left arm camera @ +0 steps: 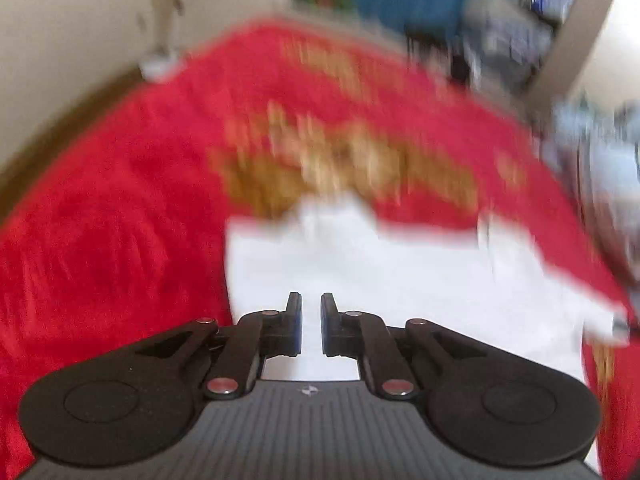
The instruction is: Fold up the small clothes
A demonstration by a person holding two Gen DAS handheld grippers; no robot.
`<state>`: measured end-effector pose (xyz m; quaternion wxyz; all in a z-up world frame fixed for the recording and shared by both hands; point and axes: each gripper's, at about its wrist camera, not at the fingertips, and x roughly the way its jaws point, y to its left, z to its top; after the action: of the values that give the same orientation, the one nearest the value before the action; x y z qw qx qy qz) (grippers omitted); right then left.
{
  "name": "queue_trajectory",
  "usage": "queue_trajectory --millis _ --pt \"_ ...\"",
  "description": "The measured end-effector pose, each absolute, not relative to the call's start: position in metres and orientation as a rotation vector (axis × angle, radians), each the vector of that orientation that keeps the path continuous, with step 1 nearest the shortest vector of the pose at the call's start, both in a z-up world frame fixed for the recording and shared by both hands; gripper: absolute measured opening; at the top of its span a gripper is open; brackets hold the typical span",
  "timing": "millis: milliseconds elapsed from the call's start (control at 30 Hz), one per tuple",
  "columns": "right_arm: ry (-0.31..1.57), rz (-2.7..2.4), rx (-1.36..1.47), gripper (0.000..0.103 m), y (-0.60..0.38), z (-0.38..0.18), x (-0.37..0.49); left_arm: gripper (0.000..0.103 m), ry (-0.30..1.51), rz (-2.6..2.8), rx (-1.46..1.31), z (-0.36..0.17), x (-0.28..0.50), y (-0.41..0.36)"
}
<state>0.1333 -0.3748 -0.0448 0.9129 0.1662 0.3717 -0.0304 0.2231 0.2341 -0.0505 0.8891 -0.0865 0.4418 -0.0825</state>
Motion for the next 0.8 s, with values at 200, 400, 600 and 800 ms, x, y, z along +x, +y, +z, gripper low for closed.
queue_trajectory --millis 200,400,600,800 --pt "0.766 -0.115 0.395 0.005 -0.400 -0.044 0.119 0.014 0.993 -0.120 -0.047 -0.054 0.202 0.215" --pt "0.723 -0.133 0.408 0.005 -0.415 -0.032 0.105 0.042 0.700 -0.134 -0.023 0.029 0.144 0.186" --pt "0.694 -0.127 0.396 0.005 -0.430 -0.024 0.089 0.068 0.451 -0.137 0.069 0.034 0.064 0.161" --pt "0.689 -0.170 0.411 0.005 -0.463 -0.032 0.078 0.065 0.489 -0.031 0.084 0.017 0.073 0.148"
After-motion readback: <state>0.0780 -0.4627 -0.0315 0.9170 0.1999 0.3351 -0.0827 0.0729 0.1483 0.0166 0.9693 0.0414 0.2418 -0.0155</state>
